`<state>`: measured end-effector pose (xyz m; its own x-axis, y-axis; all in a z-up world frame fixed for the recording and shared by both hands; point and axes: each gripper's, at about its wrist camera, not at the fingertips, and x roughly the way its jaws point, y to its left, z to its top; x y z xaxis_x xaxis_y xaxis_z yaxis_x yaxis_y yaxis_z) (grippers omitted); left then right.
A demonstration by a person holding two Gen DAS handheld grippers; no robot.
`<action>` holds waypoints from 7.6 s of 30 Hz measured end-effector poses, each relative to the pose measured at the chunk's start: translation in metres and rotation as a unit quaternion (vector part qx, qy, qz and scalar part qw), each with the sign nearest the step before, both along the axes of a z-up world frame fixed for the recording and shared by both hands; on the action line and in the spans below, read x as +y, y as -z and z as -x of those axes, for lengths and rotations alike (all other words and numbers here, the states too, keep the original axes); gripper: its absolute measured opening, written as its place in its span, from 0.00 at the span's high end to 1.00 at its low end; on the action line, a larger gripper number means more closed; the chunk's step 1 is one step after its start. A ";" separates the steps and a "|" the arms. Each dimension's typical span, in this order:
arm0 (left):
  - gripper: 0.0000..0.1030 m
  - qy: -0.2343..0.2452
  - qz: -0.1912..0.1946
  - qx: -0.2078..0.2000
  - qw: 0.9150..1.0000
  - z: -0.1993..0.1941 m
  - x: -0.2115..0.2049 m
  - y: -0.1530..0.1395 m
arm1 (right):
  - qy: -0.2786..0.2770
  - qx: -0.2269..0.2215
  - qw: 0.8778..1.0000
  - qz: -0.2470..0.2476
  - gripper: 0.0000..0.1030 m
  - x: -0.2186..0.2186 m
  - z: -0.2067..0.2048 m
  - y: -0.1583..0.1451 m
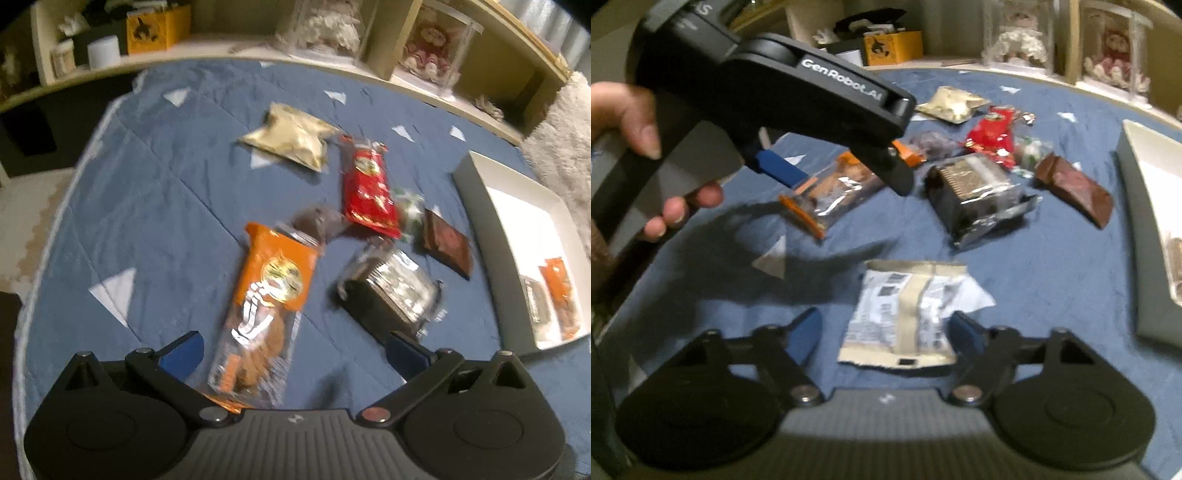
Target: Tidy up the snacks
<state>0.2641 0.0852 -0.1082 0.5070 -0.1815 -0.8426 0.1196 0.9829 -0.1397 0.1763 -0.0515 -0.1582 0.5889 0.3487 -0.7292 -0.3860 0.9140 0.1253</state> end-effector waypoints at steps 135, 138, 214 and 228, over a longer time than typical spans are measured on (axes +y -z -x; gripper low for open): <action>0.56 0.035 0.120 0.026 0.992 -0.011 -0.346 0.030 | 0.351 0.029 0.936 0.000 0.39 -0.396 -0.046 -0.036; 0.56 0.047 0.101 0.023 0.993 -0.010 -0.347 0.030 | 0.361 0.030 0.932 -0.007 0.36 -0.401 -0.040 -0.037; 0.00 0.077 0.003 -0.106 0.991 0.067 -0.148 -0.088 | 0.346 -0.093 0.932 0.056 0.00 -0.278 0.066 -0.123; 0.00 -0.048 0.065 -0.111 0.991 0.044 -0.040 -0.085 | 0.263 -0.090 0.961 0.017 0.00 -0.197 0.017 -0.095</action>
<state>0.2201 0.0456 -0.0233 0.6978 -0.2228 -0.6807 0.0693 0.9669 -0.2454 0.1592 -0.2483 -0.0628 0.7946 -0.0532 -0.6048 0.1167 0.9910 0.0662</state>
